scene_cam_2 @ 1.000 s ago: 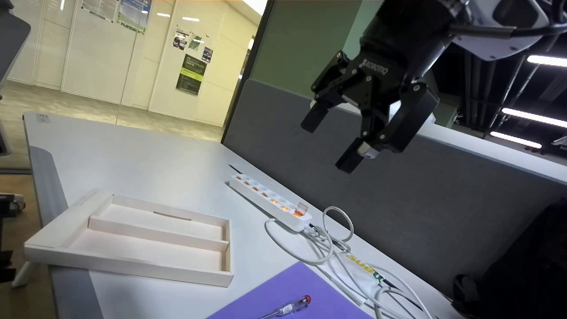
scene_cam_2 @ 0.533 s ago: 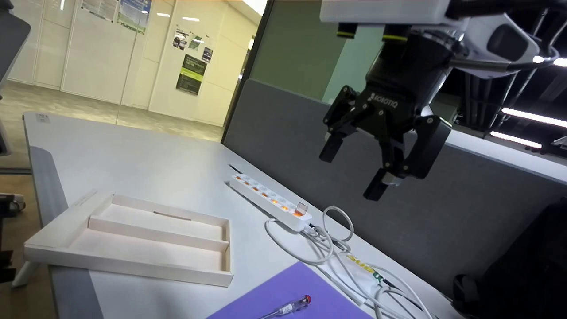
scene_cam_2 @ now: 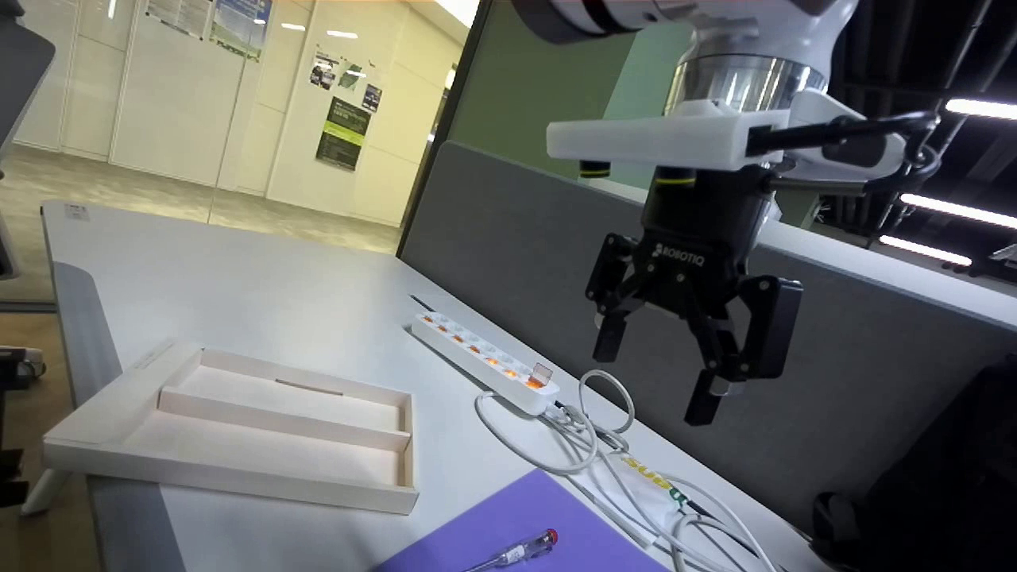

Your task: Put the screwdriver on the tray

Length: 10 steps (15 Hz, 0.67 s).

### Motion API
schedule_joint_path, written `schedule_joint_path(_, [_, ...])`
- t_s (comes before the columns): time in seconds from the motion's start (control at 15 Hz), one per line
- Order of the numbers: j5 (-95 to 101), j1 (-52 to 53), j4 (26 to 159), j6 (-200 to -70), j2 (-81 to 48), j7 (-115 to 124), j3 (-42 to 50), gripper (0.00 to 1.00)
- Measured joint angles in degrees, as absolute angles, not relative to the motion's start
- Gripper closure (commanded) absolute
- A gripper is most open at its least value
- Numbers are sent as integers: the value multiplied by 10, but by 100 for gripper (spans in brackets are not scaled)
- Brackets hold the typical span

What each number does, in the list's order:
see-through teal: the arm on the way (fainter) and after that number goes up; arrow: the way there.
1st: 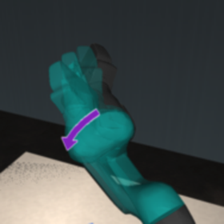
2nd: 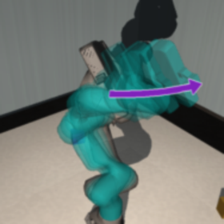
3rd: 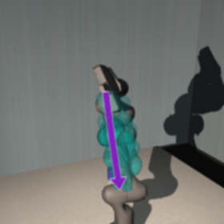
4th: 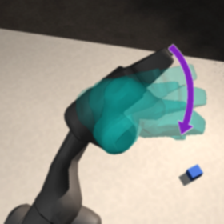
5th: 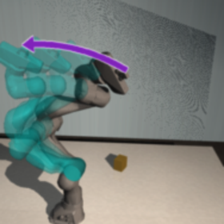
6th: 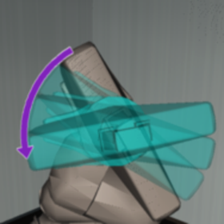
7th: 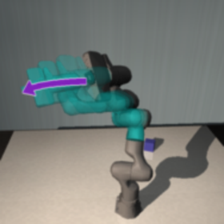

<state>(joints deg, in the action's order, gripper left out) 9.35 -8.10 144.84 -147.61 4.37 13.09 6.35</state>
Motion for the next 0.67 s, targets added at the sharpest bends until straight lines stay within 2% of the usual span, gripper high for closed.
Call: schedule_joint_path(0.67, [95, -84, 1438, -1503, 7, 132, 68, 0])
